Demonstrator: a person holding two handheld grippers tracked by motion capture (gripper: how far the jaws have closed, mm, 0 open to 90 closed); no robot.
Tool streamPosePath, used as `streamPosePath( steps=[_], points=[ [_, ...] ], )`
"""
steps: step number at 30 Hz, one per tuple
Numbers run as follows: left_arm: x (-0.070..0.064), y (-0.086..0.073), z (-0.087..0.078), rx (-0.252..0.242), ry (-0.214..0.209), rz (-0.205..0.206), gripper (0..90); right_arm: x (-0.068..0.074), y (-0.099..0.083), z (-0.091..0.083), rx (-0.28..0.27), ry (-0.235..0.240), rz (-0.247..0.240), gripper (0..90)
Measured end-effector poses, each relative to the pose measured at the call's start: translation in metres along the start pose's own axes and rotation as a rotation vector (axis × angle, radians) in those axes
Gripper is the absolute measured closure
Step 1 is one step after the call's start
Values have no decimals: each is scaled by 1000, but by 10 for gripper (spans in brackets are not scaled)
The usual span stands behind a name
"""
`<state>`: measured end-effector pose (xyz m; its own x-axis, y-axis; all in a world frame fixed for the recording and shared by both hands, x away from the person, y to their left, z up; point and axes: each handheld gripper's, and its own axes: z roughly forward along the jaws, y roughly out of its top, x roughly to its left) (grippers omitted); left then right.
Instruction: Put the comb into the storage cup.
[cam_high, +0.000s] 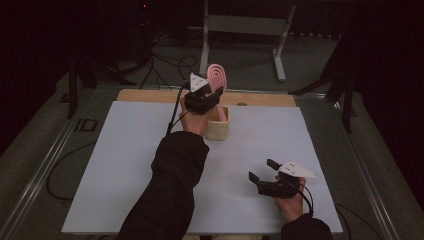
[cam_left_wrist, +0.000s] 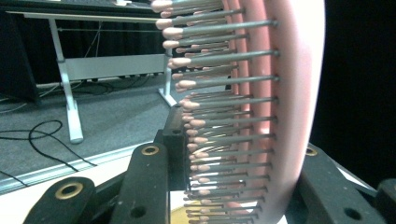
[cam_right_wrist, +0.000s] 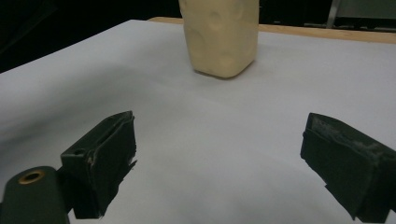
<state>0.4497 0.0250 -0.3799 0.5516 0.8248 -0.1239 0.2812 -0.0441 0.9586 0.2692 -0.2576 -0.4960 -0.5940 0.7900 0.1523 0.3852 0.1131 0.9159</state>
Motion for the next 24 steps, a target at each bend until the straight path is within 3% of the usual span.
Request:
streamPosePath(
  steps=[24],
  points=[
    [-7,-13,7,37,-2,25,649,0,0,0,3,2,-4,119]
  ],
)
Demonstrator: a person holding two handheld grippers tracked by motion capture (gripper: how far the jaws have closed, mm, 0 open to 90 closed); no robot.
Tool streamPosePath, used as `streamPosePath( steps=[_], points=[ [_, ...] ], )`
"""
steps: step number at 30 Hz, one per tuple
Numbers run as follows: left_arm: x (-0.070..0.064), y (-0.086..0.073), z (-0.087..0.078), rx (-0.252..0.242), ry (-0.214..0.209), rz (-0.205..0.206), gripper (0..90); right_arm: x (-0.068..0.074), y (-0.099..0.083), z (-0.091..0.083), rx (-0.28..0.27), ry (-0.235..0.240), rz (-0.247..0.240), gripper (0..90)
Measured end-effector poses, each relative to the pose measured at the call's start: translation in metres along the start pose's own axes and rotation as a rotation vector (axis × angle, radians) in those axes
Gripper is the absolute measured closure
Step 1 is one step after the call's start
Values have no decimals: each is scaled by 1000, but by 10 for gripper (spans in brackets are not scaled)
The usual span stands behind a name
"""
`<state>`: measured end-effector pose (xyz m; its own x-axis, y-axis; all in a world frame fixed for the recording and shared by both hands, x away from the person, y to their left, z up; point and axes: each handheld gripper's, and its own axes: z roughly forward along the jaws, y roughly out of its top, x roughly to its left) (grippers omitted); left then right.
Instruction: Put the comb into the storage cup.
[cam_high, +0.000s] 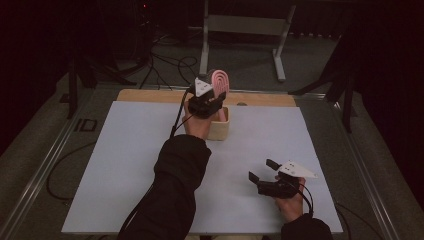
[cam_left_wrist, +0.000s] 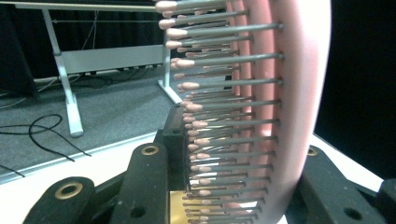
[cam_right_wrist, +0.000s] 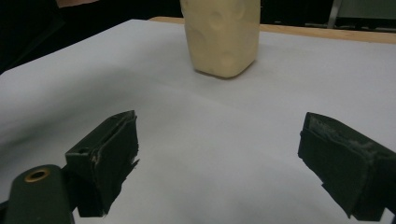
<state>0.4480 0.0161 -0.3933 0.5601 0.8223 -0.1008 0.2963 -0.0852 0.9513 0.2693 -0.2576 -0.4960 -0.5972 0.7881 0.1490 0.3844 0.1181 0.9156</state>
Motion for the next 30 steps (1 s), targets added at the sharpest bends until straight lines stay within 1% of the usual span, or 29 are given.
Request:
streamPosePath(
  steps=[14,30],
  points=[
    [-2,-3,1,10,5,3,649,0,0,0,-2,3,0,118],
    [-7,-13,7,30,4,2,644,0,0,1,0,2,-2,116]
  ],
)
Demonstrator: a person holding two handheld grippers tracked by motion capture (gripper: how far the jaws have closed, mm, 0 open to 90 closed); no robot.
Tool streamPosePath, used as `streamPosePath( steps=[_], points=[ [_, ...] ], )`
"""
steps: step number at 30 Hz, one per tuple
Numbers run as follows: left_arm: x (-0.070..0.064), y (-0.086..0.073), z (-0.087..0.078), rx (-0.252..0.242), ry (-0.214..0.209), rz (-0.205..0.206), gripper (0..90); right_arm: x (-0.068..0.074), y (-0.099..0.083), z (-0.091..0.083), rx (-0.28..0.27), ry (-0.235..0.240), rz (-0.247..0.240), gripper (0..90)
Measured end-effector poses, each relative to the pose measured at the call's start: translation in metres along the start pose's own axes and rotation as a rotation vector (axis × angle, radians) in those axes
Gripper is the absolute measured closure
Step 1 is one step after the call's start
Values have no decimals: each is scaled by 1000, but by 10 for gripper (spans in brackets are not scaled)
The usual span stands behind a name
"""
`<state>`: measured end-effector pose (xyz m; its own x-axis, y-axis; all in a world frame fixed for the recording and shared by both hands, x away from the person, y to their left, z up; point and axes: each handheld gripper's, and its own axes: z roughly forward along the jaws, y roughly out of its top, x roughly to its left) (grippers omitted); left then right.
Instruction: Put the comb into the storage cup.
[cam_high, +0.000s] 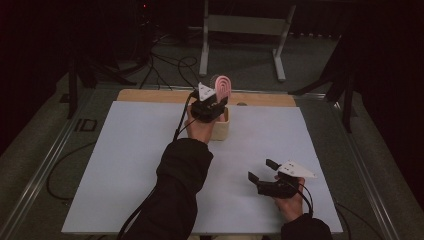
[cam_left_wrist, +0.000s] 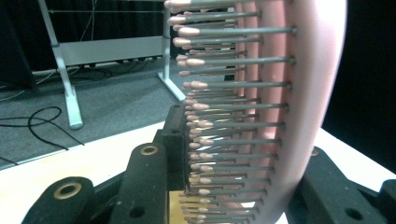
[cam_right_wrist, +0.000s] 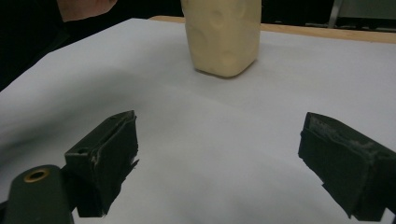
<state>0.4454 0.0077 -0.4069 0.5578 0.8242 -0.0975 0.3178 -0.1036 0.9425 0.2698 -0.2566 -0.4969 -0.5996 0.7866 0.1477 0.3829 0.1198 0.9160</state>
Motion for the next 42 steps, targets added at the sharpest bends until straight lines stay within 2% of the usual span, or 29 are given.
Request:
streamPosePath(
  steps=[10,21,42],
  points=[
    [-1,-6,2,7,0,-1,642,0,0,0,2,2,0,116],
    [3,-11,2,12,1,-20,642,0,0,1,7,2,0,117],
    [-3,-18,8,45,-4,6,639,1,-1,1,6,3,0,116]
  ],
)
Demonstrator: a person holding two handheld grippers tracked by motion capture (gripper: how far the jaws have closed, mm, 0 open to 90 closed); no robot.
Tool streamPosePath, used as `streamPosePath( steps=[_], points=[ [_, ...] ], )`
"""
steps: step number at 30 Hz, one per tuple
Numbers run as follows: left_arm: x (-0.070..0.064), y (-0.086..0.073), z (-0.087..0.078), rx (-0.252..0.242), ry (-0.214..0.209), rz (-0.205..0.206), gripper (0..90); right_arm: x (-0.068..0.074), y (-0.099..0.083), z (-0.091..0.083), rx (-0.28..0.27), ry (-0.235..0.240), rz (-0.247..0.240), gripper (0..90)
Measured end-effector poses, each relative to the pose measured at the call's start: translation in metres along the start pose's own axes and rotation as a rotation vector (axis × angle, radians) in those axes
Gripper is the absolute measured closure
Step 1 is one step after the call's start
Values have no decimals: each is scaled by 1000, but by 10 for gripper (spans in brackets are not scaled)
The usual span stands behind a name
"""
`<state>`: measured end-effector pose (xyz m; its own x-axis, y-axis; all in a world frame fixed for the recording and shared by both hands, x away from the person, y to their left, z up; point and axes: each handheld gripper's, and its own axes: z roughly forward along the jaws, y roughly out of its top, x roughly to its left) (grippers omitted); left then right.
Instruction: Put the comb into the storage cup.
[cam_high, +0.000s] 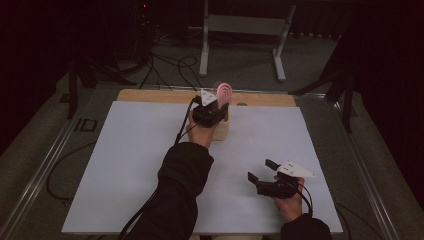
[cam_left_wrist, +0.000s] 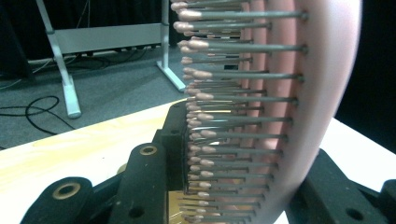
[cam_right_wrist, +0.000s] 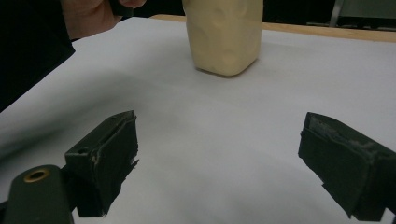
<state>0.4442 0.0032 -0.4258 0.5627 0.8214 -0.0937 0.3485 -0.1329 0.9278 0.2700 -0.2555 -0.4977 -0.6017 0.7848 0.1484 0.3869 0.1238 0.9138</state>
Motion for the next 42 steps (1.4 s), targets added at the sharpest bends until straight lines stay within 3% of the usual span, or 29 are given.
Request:
streamPosePath(
  steps=[16,42],
  points=[
    [-2,-4,3,21,-10,13,637,0,0,1,2,0,-3,116],
    [-1,-11,5,21,-14,-8,633,0,-1,2,7,2,-7,117]
  ],
)
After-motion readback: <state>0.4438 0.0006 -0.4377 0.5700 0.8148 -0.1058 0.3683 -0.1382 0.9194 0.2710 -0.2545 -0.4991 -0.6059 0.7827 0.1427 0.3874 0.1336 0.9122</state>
